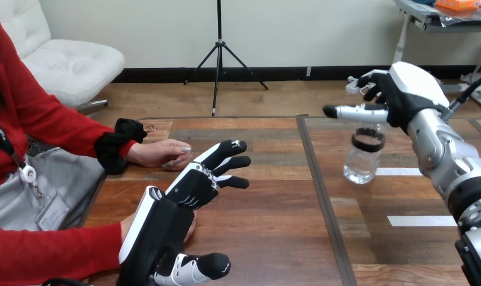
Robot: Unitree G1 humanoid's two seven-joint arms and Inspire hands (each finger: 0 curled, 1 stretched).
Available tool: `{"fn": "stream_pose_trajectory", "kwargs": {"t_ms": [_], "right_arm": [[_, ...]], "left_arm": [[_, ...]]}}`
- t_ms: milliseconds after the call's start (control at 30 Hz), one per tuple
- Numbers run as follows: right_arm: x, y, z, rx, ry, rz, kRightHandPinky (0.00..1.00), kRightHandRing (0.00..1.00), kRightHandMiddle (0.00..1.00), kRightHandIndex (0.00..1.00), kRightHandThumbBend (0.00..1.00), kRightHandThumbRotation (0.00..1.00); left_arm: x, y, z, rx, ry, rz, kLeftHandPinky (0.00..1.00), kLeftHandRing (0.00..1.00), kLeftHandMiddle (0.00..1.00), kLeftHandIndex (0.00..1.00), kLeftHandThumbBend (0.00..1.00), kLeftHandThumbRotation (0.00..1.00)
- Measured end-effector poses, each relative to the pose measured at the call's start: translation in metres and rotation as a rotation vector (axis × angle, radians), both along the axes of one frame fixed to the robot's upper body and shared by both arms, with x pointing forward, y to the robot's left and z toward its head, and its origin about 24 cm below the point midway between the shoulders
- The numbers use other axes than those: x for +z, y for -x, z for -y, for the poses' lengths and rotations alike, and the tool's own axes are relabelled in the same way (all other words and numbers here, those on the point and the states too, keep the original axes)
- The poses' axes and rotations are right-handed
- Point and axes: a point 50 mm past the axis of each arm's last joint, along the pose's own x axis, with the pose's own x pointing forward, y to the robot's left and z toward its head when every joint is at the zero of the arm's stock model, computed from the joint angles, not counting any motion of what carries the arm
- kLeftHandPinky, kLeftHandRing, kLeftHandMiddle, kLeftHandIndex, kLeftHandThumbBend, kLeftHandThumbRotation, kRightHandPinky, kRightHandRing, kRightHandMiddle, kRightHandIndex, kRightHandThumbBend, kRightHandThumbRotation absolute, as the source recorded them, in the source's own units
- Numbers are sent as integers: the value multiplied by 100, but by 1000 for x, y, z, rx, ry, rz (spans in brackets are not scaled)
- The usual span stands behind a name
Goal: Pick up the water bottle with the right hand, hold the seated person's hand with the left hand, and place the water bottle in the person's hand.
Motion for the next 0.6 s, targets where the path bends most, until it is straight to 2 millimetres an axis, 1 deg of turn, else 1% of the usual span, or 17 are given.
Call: {"fn": "stream_pose_trajectory", "kwargs": {"t_ms": [233,300,367,400,500,600], "right_arm": [[4,-1,-4,39,-10,5,46,38,39,37,100,77],[4,-1,-5,51,-12,5,41,32,33,31,100,79],[4,-1,-6,63,-14,5,40,30,31,30,100,79],[4,-1,-7,70,-16,5,34,24,26,25,100,81],[4,-1,-9,91,-19,2,25,18,21,22,100,83],[4,-1,-10,109,-21,-7,19,14,18,19,100,84]], "left_arm": [[0,0,1,-12,20,-5,75,86,88,87,100,70],[0,0,1,-15,21,-4,75,85,88,87,100,71],[0,0,2,-18,21,-4,75,85,88,87,100,71],[0,0,2,-19,20,-4,75,85,88,87,100,72],[0,0,3,-20,21,-4,75,85,88,87,100,72],[0,0,3,-20,22,-4,74,84,88,86,100,73]]}}
